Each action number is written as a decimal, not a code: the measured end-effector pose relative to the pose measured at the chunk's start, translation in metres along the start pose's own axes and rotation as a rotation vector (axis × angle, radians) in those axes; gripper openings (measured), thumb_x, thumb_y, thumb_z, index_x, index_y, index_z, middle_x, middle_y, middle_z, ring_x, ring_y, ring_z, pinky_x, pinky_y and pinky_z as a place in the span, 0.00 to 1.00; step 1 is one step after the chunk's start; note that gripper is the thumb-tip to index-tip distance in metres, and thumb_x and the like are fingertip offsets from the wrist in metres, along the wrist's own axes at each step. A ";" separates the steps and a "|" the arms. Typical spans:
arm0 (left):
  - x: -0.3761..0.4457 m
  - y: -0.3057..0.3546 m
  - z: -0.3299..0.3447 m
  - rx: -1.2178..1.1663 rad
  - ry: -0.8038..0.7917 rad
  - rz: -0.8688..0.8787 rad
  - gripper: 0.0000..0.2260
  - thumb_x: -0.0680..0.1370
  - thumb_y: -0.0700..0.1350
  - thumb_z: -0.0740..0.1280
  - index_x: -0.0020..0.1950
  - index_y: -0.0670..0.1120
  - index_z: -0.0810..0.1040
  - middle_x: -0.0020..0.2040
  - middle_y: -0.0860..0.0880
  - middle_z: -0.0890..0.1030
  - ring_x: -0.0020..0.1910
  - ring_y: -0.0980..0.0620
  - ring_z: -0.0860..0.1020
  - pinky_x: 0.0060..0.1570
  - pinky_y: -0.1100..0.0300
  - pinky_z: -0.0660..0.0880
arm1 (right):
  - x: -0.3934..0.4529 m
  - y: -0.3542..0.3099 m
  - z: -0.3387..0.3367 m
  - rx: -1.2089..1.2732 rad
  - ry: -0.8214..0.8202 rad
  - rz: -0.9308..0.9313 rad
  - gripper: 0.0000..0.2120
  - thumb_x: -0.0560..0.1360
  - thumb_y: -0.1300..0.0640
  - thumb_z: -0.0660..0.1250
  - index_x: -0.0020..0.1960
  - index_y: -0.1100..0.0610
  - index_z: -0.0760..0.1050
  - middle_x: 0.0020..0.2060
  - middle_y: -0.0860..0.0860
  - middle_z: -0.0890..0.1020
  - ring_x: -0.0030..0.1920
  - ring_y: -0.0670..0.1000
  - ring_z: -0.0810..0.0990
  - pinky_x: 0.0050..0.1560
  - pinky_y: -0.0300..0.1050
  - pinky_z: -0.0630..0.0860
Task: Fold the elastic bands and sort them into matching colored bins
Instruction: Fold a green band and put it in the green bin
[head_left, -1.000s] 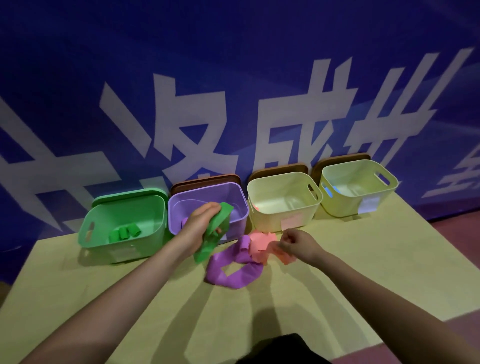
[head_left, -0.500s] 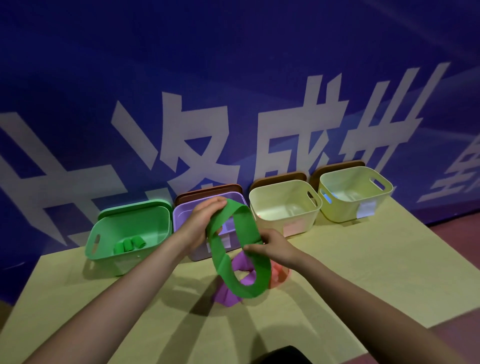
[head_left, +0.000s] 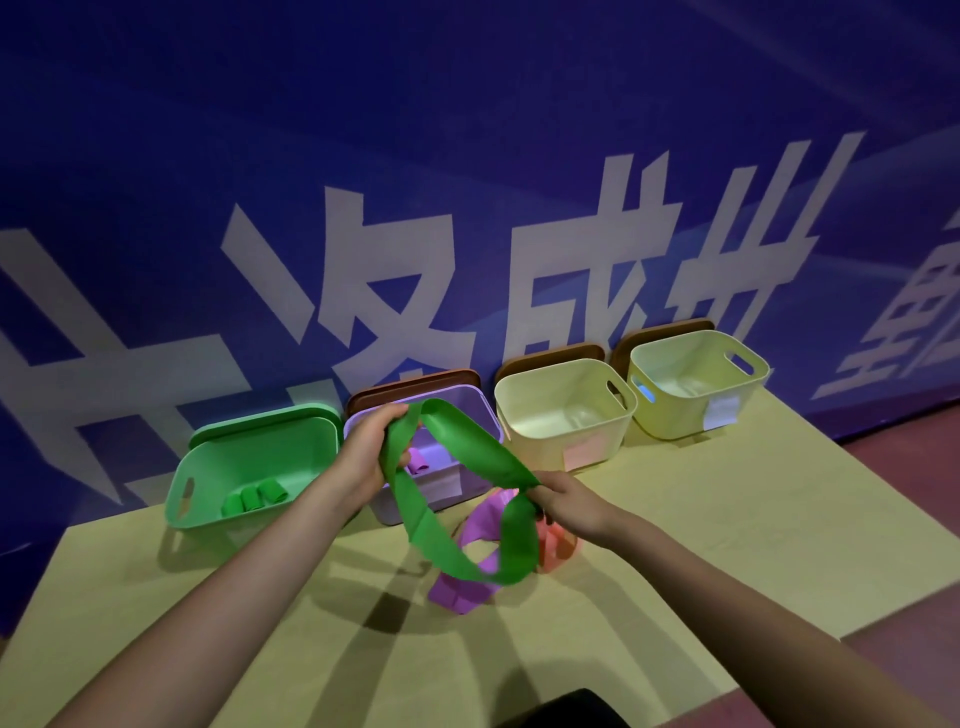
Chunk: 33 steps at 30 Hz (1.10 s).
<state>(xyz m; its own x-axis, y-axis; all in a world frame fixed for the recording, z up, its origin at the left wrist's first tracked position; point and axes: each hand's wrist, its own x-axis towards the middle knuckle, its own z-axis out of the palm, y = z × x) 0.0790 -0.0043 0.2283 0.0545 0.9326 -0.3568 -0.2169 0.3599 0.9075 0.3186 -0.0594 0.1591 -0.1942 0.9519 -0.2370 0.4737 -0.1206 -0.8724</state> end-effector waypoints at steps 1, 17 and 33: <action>0.001 -0.001 -0.002 -0.011 0.005 -0.016 0.10 0.80 0.43 0.61 0.40 0.42 0.75 0.28 0.49 0.74 0.20 0.56 0.68 0.19 0.67 0.66 | -0.001 0.000 0.001 0.026 0.006 -0.004 0.11 0.79 0.65 0.56 0.52 0.67 0.76 0.41 0.54 0.77 0.42 0.49 0.74 0.43 0.43 0.69; 0.004 -0.024 -0.012 -0.006 -0.113 0.045 0.09 0.80 0.42 0.64 0.39 0.45 0.73 0.25 0.52 0.72 0.22 0.57 0.69 0.22 0.68 0.68 | -0.005 -0.001 0.010 0.724 0.213 0.181 0.14 0.81 0.52 0.57 0.42 0.59 0.72 0.28 0.50 0.69 0.29 0.48 0.65 0.34 0.43 0.64; 0.009 -0.037 -0.038 0.353 -0.311 0.101 0.08 0.70 0.42 0.72 0.46 0.45 0.76 0.41 0.48 0.79 0.42 0.52 0.77 0.44 0.58 0.71 | -0.013 0.018 -0.008 0.386 0.204 0.232 0.06 0.73 0.63 0.67 0.48 0.65 0.79 0.41 0.60 0.80 0.42 0.57 0.78 0.47 0.50 0.74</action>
<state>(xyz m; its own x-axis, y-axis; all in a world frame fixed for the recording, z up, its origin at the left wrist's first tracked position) 0.0504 -0.0097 0.1833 0.3512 0.9079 -0.2288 0.1054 0.2044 0.9732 0.3367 -0.0721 0.1498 0.0692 0.9188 -0.3886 0.1244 -0.3945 -0.9104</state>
